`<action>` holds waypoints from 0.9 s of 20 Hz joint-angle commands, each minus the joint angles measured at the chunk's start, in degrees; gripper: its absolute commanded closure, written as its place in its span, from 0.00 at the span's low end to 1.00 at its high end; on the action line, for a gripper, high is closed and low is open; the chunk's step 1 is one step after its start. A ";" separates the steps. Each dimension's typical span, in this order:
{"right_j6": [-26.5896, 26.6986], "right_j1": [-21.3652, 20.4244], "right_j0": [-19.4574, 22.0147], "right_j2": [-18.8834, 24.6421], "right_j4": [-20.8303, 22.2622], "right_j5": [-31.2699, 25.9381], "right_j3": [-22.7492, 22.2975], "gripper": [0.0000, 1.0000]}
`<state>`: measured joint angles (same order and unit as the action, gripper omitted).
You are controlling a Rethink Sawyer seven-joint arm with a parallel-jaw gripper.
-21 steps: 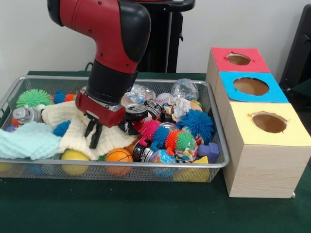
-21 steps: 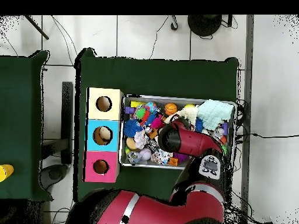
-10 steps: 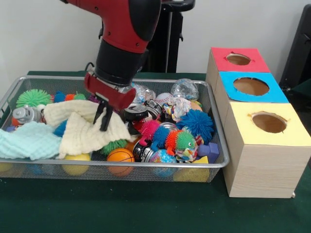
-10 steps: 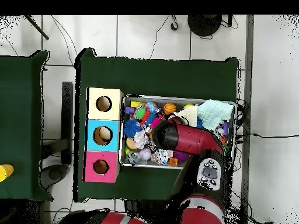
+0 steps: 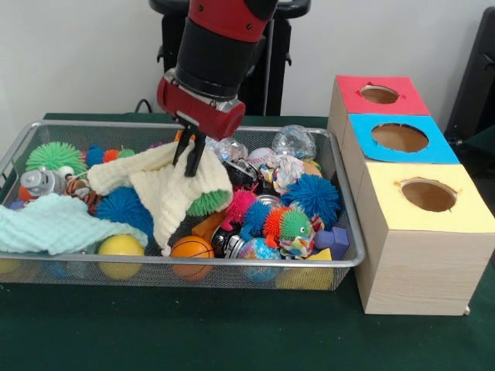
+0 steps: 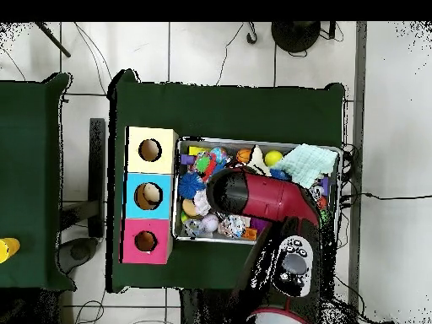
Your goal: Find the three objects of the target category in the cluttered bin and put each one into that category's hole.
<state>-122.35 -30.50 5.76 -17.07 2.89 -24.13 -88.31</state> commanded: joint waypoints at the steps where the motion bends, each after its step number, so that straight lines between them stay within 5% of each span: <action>1: -3.11 -7.47 -0.67 4.58 -2.18 -11.91 -3.76 1.00; 13: -8.05 -14.14 -5.63 2.27 -5.58 -28.16 -1.82 1.00; 18: -9.22 -14.06 -6.74 1.69 -5.88 -26.97 -1.55 1.00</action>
<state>-122.35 -42.36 -0.84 -17.15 -0.76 -46.17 -89.04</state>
